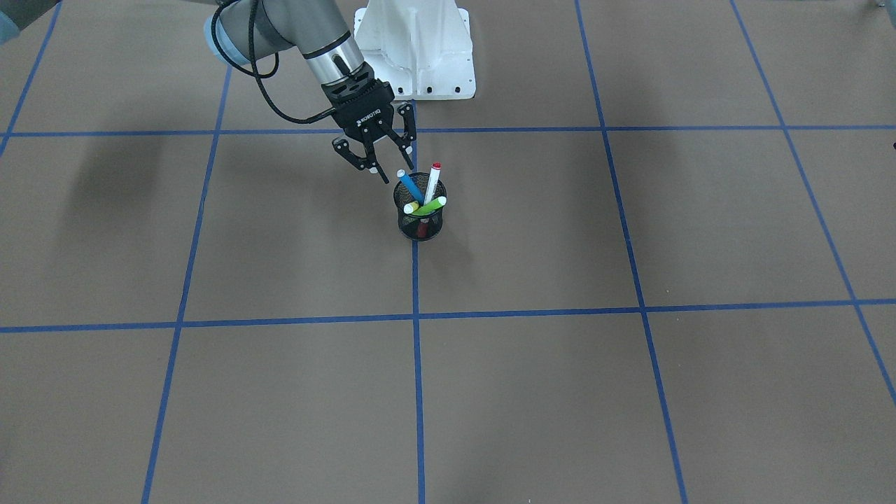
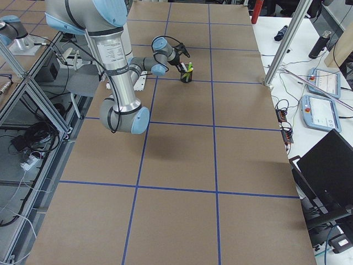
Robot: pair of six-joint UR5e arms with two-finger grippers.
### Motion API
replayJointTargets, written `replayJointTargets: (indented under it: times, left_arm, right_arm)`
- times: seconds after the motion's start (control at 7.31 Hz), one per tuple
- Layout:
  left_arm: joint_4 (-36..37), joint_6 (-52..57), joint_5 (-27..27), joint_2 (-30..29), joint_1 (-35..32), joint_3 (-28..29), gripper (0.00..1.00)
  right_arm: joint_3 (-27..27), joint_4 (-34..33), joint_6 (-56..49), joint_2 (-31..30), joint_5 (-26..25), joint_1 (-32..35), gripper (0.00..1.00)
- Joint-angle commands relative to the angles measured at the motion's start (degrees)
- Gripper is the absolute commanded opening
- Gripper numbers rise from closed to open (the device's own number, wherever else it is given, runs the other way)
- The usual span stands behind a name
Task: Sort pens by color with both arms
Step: 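Close the right gripper on the blue marker in the cup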
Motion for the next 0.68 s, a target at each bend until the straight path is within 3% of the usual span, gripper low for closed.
replayJointTargets:
  times: [0.0,0.27,0.55]
  left_arm:
    - [0.00,0.03,-0.09,0.00,0.00,0.04,1.00]
    - [0.00,0.03,-0.09,0.00,0.00,0.04,0.99]
    - [0.00,0.03,-0.09,0.00,0.00,0.04,0.99]
  right_arm:
    - [-0.68,0.44,0.25,0.21,0.45,-0.04,0.53]
    - [-0.94,0.44,0.60,0.56,0.45,-0.04,0.44]
    - [-1.12,0.44,0.51,0.65,0.45,-0.04,0.41]
